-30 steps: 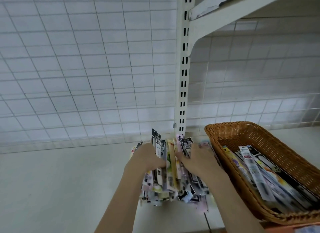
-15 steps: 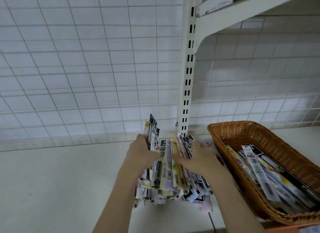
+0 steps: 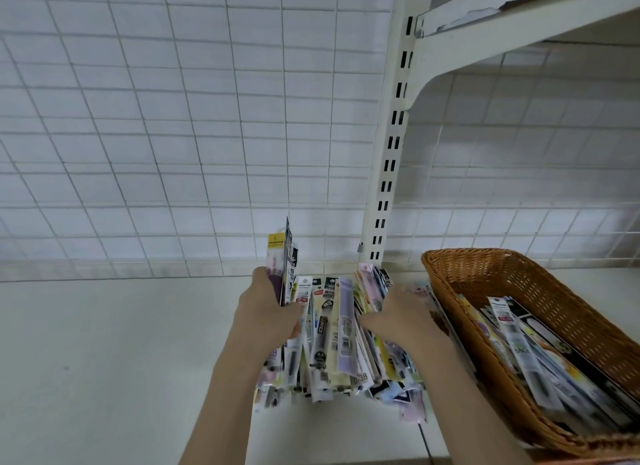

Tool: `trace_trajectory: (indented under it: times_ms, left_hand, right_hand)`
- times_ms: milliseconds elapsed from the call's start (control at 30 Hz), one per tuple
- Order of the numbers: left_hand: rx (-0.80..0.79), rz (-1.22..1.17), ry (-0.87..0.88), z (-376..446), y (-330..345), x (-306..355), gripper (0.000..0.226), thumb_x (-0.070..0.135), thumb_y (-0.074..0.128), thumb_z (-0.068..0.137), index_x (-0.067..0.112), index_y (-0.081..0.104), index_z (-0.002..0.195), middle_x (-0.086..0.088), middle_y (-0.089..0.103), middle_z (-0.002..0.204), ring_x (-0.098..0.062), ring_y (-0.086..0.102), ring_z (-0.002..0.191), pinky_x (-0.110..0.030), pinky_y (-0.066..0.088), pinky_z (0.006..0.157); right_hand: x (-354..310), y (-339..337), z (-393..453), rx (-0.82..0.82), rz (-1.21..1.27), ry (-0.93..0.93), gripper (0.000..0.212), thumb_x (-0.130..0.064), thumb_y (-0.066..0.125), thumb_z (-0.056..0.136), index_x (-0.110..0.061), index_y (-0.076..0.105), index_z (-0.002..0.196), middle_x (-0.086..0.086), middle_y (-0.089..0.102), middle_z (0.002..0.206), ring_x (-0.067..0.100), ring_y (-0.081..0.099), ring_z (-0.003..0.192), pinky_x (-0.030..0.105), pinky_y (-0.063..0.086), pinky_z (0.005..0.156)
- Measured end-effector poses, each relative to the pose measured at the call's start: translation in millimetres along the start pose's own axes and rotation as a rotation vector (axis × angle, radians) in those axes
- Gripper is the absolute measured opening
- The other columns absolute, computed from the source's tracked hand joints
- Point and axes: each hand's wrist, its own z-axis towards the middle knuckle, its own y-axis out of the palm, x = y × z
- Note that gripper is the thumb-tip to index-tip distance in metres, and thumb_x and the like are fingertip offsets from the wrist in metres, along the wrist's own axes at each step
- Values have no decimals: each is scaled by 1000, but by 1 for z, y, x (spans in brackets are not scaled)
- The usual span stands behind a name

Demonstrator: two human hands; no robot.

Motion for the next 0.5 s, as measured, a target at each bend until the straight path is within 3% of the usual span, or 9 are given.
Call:
trace_trajectory:
  times_ms: [133,200,333,500]
  left_hand:
    - [6,10,22,-3,5,0,24,2,54,81,17,35,83,0,48,70,-16,60,53,-14,37,38]
    - [18,22,32,-5,7,1,29,-1,54,80,17,31,78,0,43,69,-15,55,51,-11,33,33]
    - [43,44,52,-5,11,0,33,2,54,78,21,28,73,-3,46,73,-25,55,64,-26,41,49]
    - [74,84,129,-11,18,2,26,4,54,80,16,31,86,-3,49,73,-29,55,69,-31,43,57]
  right_hand:
    - [-4,-3,-3,-4,-134,-49,64,-40,59,82,-2,38,128,15,54,115,27,56,101,29,39,72]
    - [-5,-6,-6,18,-171,-80,54,-36,57,86,-3,41,125,14,56,115,24,55,95,27,38,67]
    - [-4,-10,-11,56,-129,-110,36,-14,54,90,-4,44,123,13,60,111,24,59,90,21,33,48]
    - [0,-22,-20,126,-137,-164,38,-11,47,94,-1,38,130,17,57,120,29,60,104,26,39,65]
